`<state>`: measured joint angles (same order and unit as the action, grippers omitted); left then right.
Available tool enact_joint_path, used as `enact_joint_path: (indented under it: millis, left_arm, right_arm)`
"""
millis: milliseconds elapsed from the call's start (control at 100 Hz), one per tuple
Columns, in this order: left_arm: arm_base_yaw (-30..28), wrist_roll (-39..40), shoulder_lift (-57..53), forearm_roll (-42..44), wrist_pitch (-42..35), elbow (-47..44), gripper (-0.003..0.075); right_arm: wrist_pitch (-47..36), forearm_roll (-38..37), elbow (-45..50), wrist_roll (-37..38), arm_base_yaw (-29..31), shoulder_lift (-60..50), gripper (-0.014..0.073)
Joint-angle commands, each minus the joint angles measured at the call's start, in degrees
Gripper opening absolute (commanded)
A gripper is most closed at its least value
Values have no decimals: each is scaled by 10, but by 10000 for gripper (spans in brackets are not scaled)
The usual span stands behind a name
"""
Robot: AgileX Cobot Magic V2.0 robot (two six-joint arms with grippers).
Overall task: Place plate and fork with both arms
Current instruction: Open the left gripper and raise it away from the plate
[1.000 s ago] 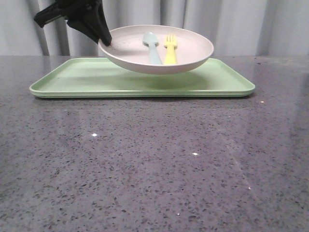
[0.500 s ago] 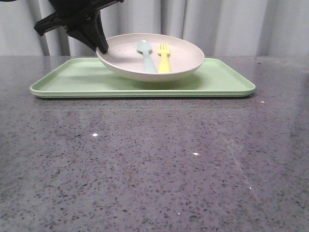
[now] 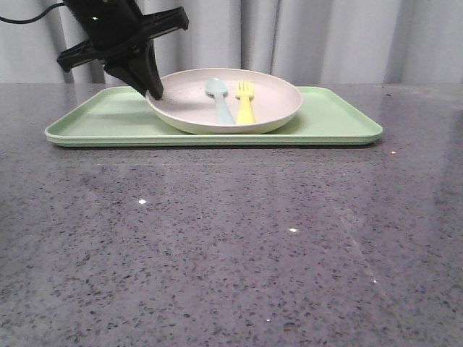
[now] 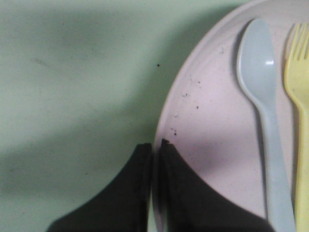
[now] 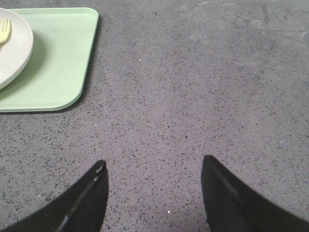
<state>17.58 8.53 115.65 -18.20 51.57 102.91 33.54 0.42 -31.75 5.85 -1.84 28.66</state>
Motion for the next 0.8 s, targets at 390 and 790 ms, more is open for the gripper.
enact_joint_path:
  millis: [390, 790]
  left_arm:
    - [-2, 6, -47, 8, -23, 21, 315]
    - [-2, 7, -161, 109, -11, -39, 315]
  right_arm:
    - [-43, -1, -20, -3, 3, 7, 437]
    - [7, -1, -134, -3, -72, 120, 437]
